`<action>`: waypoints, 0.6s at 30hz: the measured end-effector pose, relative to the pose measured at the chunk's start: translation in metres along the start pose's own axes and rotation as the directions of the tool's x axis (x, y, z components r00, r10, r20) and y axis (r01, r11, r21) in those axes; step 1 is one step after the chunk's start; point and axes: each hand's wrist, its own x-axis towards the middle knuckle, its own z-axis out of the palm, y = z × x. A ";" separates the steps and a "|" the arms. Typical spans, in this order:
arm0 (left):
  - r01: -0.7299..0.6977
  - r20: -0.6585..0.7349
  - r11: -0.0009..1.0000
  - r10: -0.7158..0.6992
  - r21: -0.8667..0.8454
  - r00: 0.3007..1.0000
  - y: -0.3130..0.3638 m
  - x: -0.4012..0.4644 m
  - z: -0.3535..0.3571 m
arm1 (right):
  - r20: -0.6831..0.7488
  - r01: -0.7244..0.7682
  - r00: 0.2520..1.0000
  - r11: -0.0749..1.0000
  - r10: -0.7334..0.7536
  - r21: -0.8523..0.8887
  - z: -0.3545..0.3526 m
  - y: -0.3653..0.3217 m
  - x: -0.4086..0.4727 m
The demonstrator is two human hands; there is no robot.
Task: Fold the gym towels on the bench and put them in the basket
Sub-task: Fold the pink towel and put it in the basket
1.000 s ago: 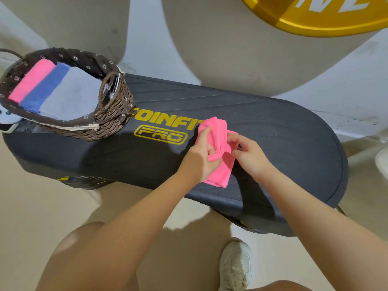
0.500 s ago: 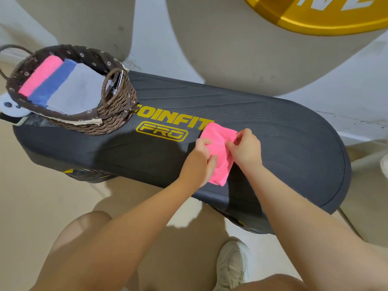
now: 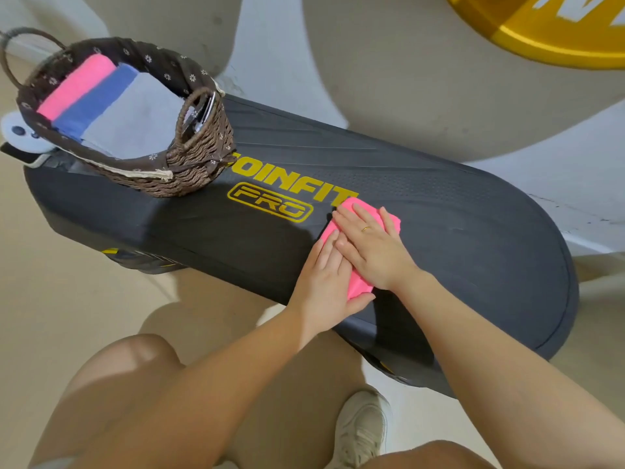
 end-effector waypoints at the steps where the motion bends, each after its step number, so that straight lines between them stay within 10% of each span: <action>1: 0.007 -0.003 1.000 -0.007 -0.001 1.000 -0.001 -0.001 0.002 | 0.020 -0.036 0.999 0.996 0.038 -0.076 -0.001 0.007 0.001; 8: 0.083 0.017 0.993 -0.085 0.088 0.996 0.006 -0.003 0.001 | 0.094 -0.401 0.903 0.900 0.420 -0.171 -0.018 0.035 0.001; 18: -0.043 -0.015 0.953 0.040 -0.301 0.999 -0.022 -0.013 -0.014 | -0.022 -0.542 0.831 0.820 0.555 0.184 -0.019 0.018 -0.013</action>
